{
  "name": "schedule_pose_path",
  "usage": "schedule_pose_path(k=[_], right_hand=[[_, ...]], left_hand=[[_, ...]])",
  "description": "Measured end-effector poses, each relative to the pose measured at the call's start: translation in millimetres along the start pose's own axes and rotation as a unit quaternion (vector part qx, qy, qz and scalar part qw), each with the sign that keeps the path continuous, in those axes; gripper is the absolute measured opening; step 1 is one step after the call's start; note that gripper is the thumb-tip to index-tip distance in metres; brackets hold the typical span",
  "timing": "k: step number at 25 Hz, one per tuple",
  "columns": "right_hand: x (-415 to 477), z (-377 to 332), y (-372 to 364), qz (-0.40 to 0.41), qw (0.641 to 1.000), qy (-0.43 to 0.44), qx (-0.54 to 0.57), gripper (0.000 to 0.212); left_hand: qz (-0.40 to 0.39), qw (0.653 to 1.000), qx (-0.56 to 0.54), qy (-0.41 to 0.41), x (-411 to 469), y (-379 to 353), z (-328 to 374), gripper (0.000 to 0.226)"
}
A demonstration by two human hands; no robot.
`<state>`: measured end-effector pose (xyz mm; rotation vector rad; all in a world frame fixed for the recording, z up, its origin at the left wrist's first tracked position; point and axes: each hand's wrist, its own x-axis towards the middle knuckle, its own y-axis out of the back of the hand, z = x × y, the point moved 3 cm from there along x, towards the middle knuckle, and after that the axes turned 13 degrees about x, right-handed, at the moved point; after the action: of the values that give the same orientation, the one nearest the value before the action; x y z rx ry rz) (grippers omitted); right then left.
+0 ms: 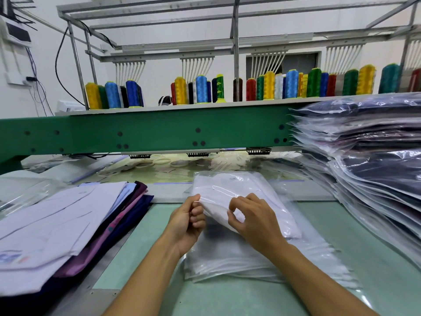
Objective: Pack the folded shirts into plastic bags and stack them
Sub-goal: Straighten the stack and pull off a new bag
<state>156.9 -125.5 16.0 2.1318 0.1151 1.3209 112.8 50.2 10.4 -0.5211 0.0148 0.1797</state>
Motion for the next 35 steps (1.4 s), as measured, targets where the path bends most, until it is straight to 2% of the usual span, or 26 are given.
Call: schedule_pose_path(k=[6, 11, 14, 21, 26, 31, 35], right_hand=[[0.0, 14.2, 5.2, -0.03, 0.999, -0.02, -0.001, 0.015], [1.2, 26.8, 17.8, -0.04, 0.998, -0.035, -0.013, 0.015], [0.1, 35.7, 26.5, -0.05, 0.997, -0.057, -0.01, 0.014], [-4.5, 65.7, 49.9, -0.022, 0.987, -0.158, 0.01, 0.01], [-5.6, 75.7, 56.2, 0.013, 0.981, -0.195, 0.009, 0.019], [-3.7, 72.9, 54.8, 0.062, 0.979, -0.194, 0.026, 0.027], [-2.1, 69.3, 51.0, 0.1, 0.977, -0.171, 0.078, 0.029]], left_hand=[[0.05, 0.997, -0.05, -0.027, 3.2, 10.7, 7.5, 0.035], [0.083, 0.995, -0.027, -0.038, 2.5, 18.2, 7.4, 0.034], [0.091, 0.993, -0.059, -0.051, 3.3, 23.6, 9.7, 0.036], [0.107, 0.984, -0.123, -0.068, 5.6, 38.7, 15.8, 0.035], [0.126, 0.977, -0.147, -0.09, 9.6, 46.3, 18.8, 0.035], [0.144, 0.971, -0.153, -0.112, 12.7, 49.6, 18.2, 0.037], [0.148, 0.97, -0.166, -0.095, 10.7, 48.8, 14.4, 0.037]])
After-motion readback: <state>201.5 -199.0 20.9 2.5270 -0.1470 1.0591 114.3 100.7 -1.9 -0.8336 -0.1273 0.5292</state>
